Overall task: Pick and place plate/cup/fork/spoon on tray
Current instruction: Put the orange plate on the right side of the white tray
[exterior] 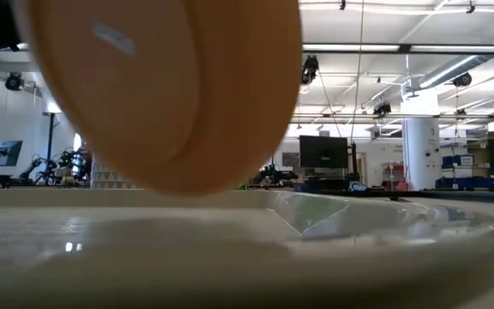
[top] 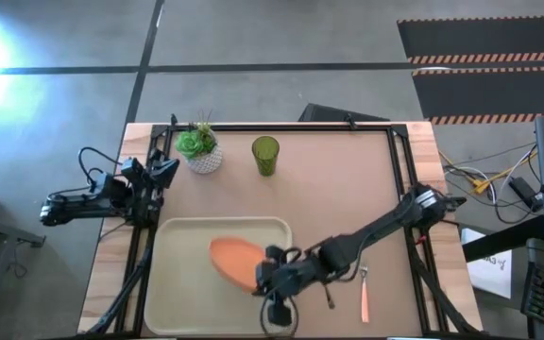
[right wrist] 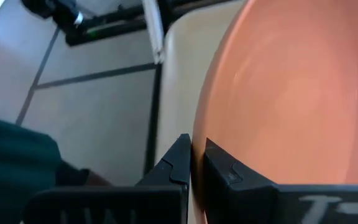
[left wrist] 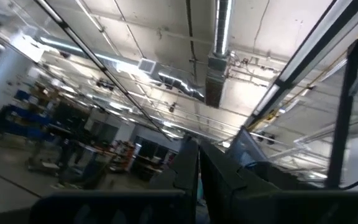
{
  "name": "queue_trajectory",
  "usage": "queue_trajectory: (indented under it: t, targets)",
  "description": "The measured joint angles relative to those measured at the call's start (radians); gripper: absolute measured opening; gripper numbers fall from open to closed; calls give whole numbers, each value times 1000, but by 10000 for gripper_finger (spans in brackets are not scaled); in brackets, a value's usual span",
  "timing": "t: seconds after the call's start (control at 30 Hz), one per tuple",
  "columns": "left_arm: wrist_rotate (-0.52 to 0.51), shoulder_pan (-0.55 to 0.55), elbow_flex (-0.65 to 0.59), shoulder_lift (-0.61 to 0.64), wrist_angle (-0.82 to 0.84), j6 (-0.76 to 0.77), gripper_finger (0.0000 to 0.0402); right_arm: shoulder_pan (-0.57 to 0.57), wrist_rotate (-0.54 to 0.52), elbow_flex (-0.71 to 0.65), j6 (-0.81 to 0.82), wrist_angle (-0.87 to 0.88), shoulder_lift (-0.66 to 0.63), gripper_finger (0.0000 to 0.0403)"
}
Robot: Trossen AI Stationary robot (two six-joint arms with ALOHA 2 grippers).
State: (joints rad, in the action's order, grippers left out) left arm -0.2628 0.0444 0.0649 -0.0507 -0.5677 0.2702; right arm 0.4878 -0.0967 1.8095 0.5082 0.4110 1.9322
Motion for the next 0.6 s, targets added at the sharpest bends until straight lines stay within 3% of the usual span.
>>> queue_trajectory:
  t: [0.27,0.43,0.6]
  targets:
    - [148,0,-2,1,2,134,0,45,-1,52,73,0,163,9]
    - [167,0,-5,2,4,143,0,44,38,71,94,-14,246,10]
    - [176,0,-5,-1,12,143,0,20,78,72,101,-163,308,10]
